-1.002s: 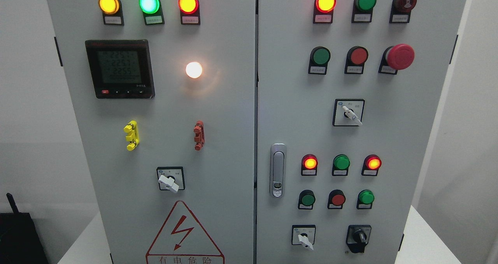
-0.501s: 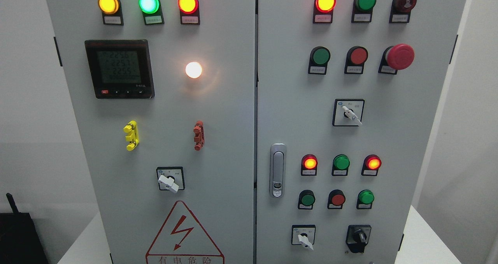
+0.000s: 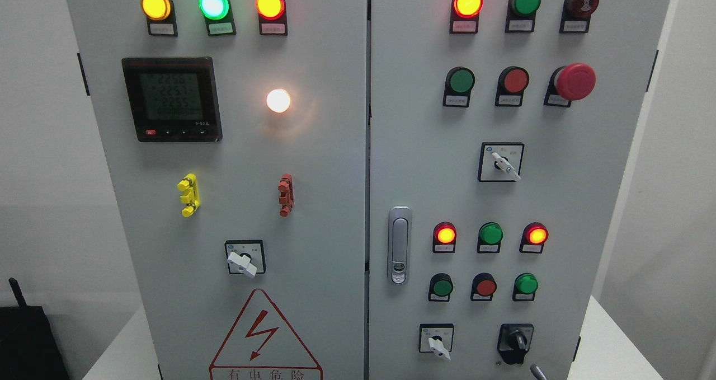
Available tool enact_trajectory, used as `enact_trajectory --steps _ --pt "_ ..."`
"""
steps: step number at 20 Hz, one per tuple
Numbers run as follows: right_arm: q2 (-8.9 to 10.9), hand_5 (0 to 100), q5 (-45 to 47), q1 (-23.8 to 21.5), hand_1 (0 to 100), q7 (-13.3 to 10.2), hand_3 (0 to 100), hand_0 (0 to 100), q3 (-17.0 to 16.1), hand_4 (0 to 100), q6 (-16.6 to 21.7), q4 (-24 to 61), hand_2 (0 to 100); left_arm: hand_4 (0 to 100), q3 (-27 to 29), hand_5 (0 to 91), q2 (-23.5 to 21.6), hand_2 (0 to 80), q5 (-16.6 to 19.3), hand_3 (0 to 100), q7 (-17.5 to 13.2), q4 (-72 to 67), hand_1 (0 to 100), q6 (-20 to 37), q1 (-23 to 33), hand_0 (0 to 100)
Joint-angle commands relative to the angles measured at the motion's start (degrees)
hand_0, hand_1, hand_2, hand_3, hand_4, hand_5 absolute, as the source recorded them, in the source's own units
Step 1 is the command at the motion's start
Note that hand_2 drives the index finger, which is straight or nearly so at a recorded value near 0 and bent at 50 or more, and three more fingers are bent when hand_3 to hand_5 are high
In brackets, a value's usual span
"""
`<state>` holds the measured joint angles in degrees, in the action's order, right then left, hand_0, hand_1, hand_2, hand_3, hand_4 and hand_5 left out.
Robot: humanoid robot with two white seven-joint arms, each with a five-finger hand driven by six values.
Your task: Trip black knob to open circuit
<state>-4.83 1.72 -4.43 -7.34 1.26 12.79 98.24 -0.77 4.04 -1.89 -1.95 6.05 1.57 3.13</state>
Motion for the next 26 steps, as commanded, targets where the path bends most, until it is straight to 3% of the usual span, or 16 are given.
enact_trajectory --steps 1,26 --pt "0.17 92 0.0 0.9 74 0.4 100 61 -0.2 99 0.3 1.8 0 0 0.1 0.0 0.1 0.0 -0.1 0 0.0 0.0 39 0.1 -0.2 12" --pt "-0.01 91 0.4 1.7 75 0.4 100 63 1.8 99 -1.3 1.9 0 0 0.1 0.0 0.0 0.0 -0.1 0 0.0 0.0 39 0.1 -0.1 12"
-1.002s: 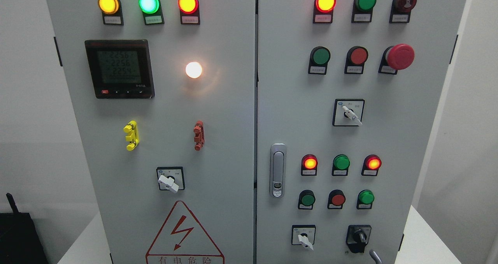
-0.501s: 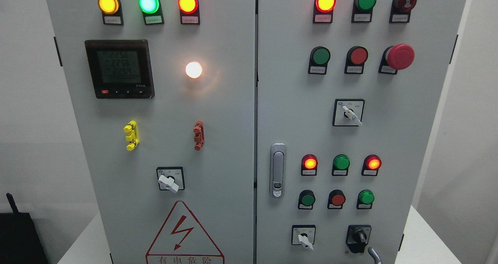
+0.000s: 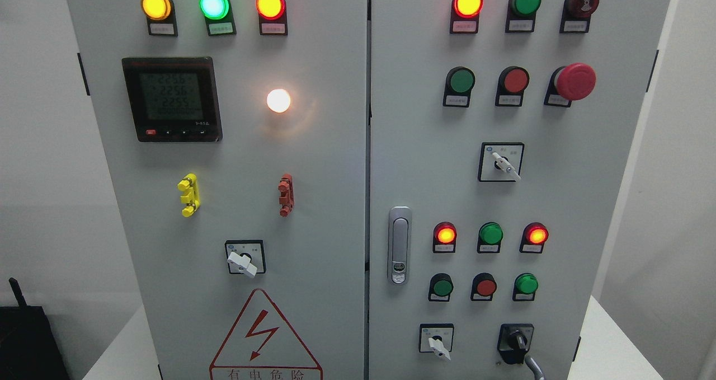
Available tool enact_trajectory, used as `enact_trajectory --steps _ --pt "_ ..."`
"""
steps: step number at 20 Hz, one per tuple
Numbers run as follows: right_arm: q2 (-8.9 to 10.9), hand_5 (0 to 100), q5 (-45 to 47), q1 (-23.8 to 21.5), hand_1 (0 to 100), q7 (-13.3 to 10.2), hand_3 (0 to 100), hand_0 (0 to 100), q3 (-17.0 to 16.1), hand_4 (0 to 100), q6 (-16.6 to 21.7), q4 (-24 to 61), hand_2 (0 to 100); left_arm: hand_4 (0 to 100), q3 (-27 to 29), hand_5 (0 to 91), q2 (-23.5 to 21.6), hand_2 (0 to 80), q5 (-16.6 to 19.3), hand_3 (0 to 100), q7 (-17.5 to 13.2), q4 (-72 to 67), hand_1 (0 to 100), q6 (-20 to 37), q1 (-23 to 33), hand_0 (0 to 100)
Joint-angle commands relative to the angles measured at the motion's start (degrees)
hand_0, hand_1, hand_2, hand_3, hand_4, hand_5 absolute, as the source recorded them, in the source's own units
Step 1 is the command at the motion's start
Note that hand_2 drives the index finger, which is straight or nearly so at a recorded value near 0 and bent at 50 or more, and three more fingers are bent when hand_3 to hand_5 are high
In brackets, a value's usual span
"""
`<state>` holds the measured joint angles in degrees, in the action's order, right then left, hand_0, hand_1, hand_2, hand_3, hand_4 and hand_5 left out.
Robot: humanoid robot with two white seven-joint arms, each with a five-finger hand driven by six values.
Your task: Trip black knob to open circuit
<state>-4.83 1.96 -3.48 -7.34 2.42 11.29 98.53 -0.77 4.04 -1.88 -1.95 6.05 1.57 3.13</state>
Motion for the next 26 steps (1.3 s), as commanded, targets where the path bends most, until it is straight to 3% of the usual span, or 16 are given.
enact_trajectory --steps 1,26 --pt "-0.01 91 0.2 0.7 75 0.4 100 63 0.7 99 0.2 1.6 0 0 0.1 0.0 0.0 0.0 -0.1 0 0.0 0.0 39 0.1 -0.2 12" --pt "0.17 91 0.1 1.0 75 0.3 100 63 3.8 98 0.2 1.6 0 0 0.1 0.0 0.1 0.0 -0.1 0 0.0 0.0 39 0.1 -0.2 12"
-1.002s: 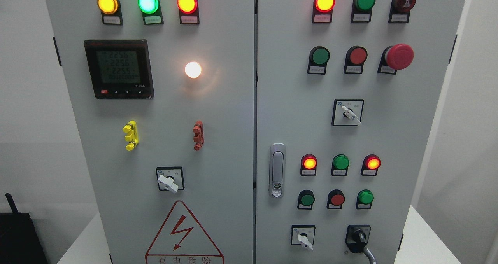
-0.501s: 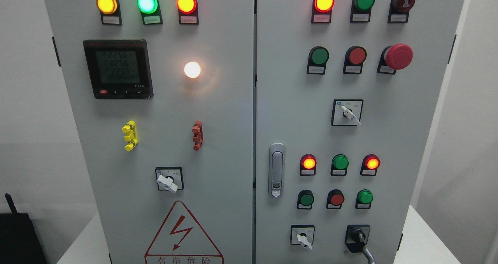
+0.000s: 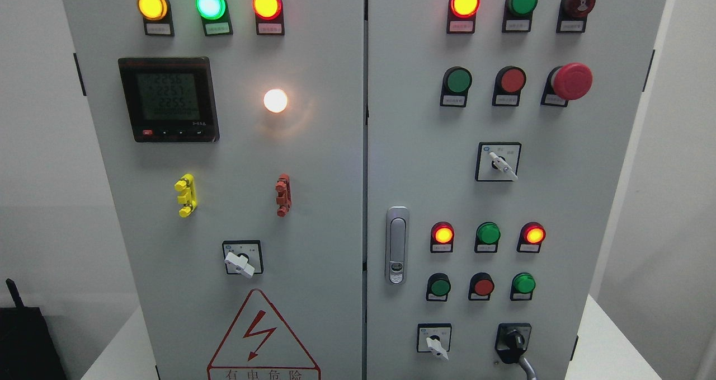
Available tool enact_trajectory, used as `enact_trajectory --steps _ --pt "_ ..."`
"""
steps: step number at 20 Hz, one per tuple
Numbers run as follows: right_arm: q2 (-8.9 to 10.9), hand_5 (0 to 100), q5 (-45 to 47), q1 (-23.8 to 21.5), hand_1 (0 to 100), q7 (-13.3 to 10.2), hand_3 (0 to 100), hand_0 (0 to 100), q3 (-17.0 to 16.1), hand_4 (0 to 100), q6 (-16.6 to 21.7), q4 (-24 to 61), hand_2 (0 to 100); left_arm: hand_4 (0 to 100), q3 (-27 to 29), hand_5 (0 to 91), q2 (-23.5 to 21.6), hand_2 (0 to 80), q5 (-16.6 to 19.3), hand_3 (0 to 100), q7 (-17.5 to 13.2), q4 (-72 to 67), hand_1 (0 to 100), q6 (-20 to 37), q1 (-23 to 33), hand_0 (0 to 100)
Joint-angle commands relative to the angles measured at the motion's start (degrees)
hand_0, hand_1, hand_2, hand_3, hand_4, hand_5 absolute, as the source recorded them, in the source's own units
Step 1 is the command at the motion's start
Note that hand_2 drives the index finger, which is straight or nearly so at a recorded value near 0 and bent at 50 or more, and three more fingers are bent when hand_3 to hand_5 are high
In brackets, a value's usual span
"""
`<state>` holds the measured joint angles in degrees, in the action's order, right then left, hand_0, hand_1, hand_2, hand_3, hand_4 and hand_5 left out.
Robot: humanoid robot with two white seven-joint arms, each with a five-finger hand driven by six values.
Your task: Trip black knob to open circuit
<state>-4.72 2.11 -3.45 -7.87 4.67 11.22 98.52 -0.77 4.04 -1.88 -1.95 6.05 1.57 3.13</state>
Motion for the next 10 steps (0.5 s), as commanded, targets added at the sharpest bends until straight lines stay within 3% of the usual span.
enact_trajectory --steps 1,10 --pt "0.06 91 -0.1 1.0 75 0.8 100 63 1.6 98 0.4 1.6 0 0 0.1 0.0 0.1 0.0 -0.1 0 0.0 0.0 39 0.1 -0.2 12" --pt "0.06 91 -0.1 1.3 75 0.9 100 63 2.1 98 0.4 1.7 0 0 0.1 0.0 0.1 0.0 -0.1 0 0.0 0.0 39 0.0 -0.1 12"
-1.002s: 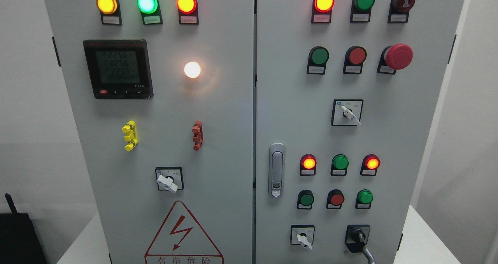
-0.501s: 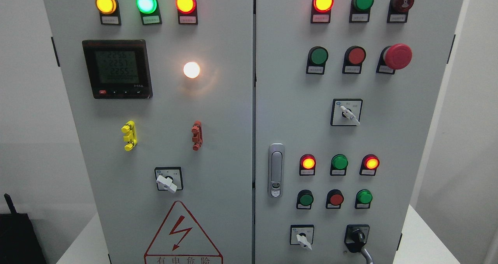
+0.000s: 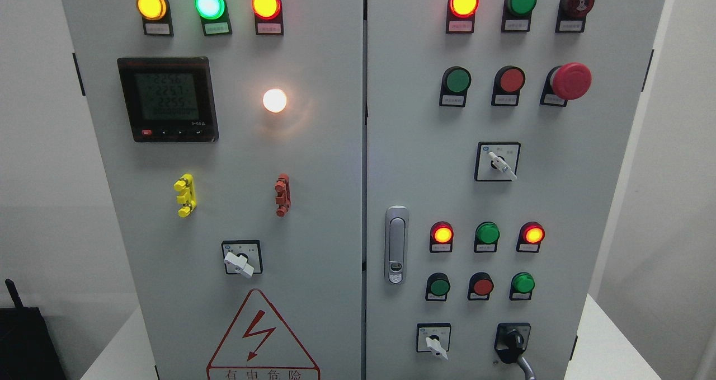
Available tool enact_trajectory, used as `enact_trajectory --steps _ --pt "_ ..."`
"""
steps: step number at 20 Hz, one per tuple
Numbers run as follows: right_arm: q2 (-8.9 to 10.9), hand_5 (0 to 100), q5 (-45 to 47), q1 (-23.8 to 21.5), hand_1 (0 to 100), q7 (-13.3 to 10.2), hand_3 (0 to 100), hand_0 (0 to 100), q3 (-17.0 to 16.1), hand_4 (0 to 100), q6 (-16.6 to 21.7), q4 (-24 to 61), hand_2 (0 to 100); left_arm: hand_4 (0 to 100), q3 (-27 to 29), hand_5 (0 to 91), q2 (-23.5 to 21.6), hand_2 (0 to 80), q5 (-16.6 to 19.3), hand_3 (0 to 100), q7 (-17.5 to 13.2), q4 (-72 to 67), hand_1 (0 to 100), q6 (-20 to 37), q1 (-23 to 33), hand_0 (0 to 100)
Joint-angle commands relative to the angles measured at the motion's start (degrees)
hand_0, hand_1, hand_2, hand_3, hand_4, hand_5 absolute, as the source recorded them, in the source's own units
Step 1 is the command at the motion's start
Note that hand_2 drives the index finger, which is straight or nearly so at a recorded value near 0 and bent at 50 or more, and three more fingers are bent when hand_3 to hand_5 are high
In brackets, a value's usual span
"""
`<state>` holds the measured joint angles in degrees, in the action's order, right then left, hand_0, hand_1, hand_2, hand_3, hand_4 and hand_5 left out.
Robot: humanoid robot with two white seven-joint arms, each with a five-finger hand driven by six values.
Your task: Trip black knob to open circuit
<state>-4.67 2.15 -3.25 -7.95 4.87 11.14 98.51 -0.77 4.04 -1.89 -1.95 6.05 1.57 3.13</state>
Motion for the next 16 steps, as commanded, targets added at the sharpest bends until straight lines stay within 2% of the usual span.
enact_trajectory --steps 1,16 --pt "0.02 91 -0.1 1.1 75 1.0 100 63 2.2 98 0.5 1.7 0 0 0.1 0.0 0.0 0.0 -0.1 0 0.0 0.0 39 0.1 -0.1 12" --pt "0.10 91 -0.1 1.2 75 1.0 100 63 3.0 98 0.9 2.1 0 0 0.1 0.0 0.1 0.0 -0.1 0 0.0 0.0 39 0.1 -0.2 12"
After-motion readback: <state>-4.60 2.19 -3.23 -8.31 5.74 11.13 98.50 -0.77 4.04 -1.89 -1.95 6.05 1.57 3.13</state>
